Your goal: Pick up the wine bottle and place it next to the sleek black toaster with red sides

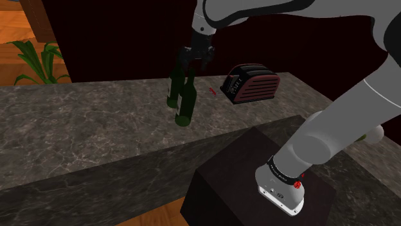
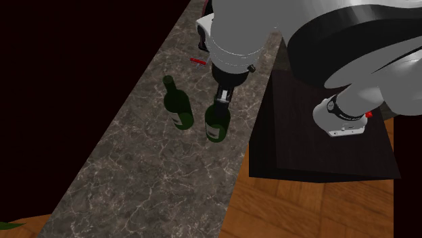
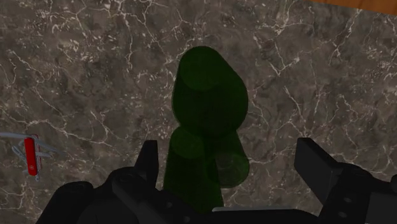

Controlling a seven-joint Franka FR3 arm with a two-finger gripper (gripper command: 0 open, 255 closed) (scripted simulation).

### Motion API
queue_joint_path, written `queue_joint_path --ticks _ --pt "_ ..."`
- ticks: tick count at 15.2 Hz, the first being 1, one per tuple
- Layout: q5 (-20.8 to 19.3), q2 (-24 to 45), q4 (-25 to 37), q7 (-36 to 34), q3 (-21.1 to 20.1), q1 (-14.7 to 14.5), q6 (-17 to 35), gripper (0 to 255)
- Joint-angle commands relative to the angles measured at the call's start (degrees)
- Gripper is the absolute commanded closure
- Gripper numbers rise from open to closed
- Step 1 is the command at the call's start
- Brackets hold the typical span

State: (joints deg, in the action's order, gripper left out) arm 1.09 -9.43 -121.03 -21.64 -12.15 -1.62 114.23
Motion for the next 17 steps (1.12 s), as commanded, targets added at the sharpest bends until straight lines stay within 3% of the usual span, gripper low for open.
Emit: queue_joint_path --ticks 1,4,12,13,17 --pt "-0.1 0.5 -0.9 -0.1 0.0 0.0 1.5 0" --pt "-0.3 1.4 -2.8 -0.2 -0.1 0.0 4.2 0" --pt "-0.3 1.4 -2.8 -0.2 -0.1 0.0 4.2 0" --pt "-0.3 1.4 -2.8 -0.2 -0.1 0.0 4.2 255" --pt "-0.3 1.4 -2.8 -0.2 -0.1 0.0 4.2 255"
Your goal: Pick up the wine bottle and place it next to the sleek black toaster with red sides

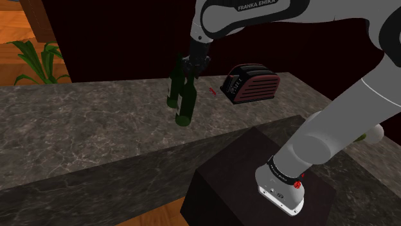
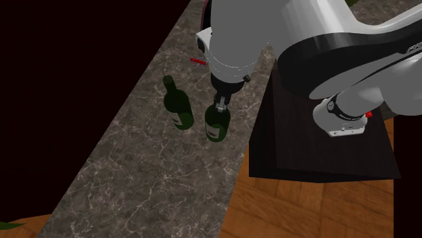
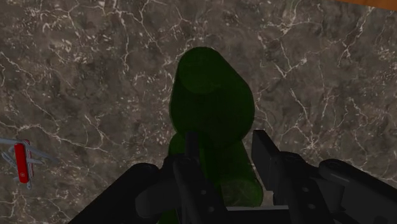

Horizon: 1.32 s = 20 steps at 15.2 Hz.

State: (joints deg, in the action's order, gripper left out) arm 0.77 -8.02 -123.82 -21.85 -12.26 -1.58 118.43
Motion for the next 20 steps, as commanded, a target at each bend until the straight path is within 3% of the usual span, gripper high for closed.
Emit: queue_joint_path --ticks 1,5,20 --pt "0.0 0.0 0.0 0.0 0.0 0.0 0.0 255" --pt "0.0 0.0 0.0 0.0 0.0 0.0 0.0 255" --pt "0.3 -2.0 9.5 0.4 0.3 0.1 -11.5 255"
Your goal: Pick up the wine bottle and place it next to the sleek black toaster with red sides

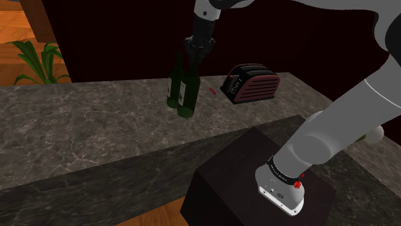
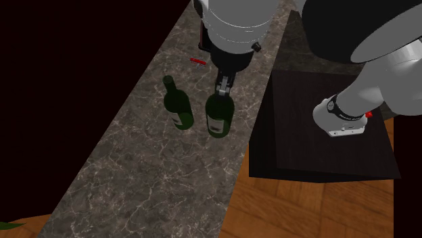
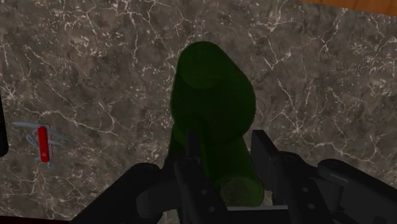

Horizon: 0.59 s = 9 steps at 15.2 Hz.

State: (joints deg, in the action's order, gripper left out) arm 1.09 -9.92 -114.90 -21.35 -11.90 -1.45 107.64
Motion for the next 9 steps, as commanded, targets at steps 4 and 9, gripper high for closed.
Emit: queue_joint_path --ticks 4,9 --pt "0.0 -0.2 3.7 0.0 0.0 0.0 -3.8 255" --pt "-0.1 0.1 7.7 0.0 0.1 0.1 -7.7 255"
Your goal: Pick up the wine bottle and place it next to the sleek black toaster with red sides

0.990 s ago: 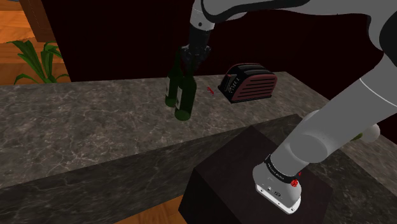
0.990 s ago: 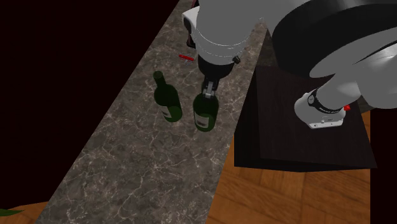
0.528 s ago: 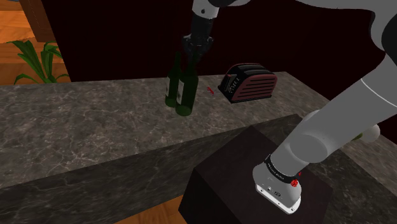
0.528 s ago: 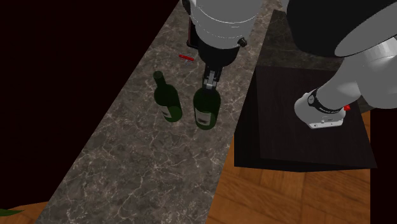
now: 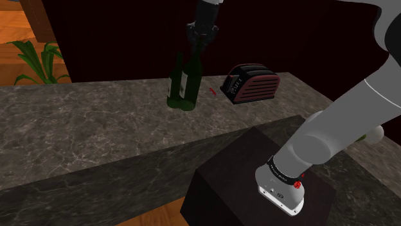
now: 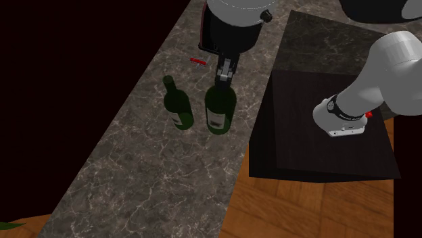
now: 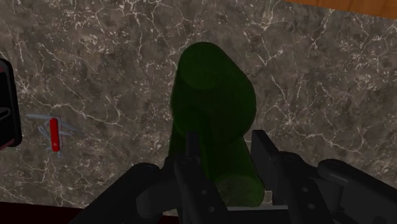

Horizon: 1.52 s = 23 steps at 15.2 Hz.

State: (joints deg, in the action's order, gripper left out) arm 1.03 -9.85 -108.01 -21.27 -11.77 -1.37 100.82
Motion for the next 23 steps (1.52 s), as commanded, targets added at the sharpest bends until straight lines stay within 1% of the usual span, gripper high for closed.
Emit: queue_joint_path --ticks 1,13,23 --pt "0.0 0.1 1.7 -0.1 0.0 0.0 -1.6 255" --pt "-0.5 2.2 13.3 -0.3 -0.1 0.0 -11.2 255" --pt "-1.2 5.7 25.5 -0.8 -0.4 -0.1 -19.8 255"
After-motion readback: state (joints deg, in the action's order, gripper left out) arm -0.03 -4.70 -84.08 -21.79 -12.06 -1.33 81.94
